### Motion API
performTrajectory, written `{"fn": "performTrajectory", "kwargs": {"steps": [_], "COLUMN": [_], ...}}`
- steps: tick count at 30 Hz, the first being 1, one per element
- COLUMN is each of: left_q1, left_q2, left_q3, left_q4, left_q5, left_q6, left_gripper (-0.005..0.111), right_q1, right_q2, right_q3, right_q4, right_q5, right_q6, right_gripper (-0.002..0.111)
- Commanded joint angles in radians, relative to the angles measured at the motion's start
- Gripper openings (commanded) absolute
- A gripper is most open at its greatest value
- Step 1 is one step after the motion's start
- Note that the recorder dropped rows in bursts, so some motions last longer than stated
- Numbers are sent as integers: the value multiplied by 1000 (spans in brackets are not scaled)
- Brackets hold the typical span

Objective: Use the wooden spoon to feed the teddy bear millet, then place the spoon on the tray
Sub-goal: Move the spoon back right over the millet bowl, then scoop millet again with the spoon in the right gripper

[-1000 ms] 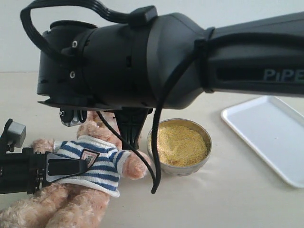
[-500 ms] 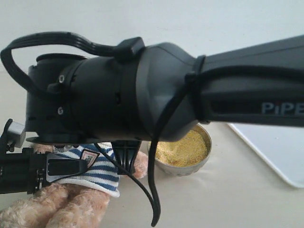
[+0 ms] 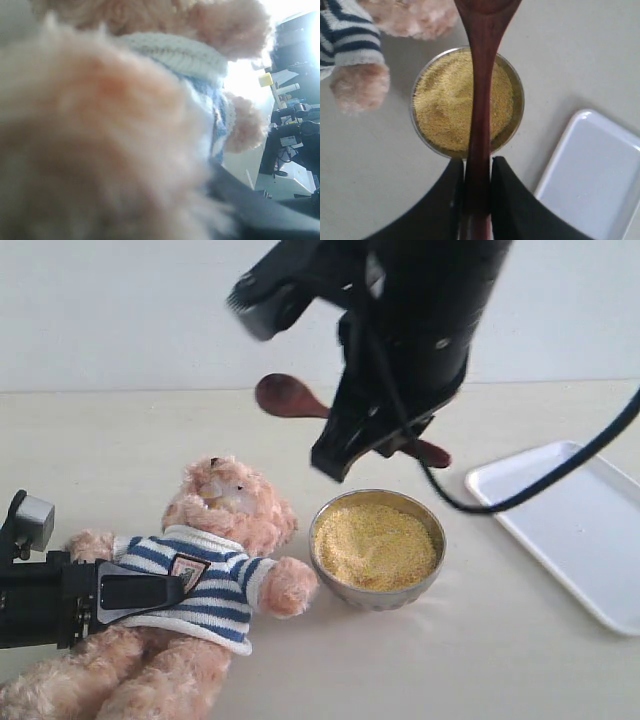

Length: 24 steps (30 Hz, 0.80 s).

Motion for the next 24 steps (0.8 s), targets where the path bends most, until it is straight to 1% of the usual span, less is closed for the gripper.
{"fn": "performTrajectory", "kwargs": {"steps": [1, 3, 6, 8, 9, 11, 13, 15, 17, 24], "left_q1": [-3, -3, -3, -3, -3, -3, -3, -3, -3, -3], "left_q2": [-1, -1, -1, -1, -1, -1, -1, -1, -1, -1], "left_q3": [-2, -2, -2, -2, -2, -2, -2, -2, -2, -2], "left_q4": [-5, -5, -5, -5, -5, -5, -5, -5, -5, -5], "left_q5": [39, 39, 39, 39, 39, 39, 39, 39, 39, 39], "left_q6": [9, 9, 9, 9, 9, 9, 11, 14, 14, 24], "left_gripper": [5, 5, 5, 5, 5, 5, 5, 5, 5, 5], "right_q1": [-139, -166, -168, -168, -168, -168, -168, -135, -121, -119], "right_q2": [-3, 16, 50, 77, 81, 77, 67, 74, 99, 161], "right_q3": [3, 3, 10, 52, 107, 166, 225, 269, 269, 269], "right_q4": [81, 79, 34, -48, -116, -112, -70, -59, -69, -64], "right_q5": [5, 5, 5, 5, 5, 5, 5, 5, 5, 5], "right_q6": [-76, -97, -108, -110, -108, -99, -101, -116, -116, -80], "right_gripper": [0, 0, 0, 0, 0, 0, 0, 0, 0, 0]}}
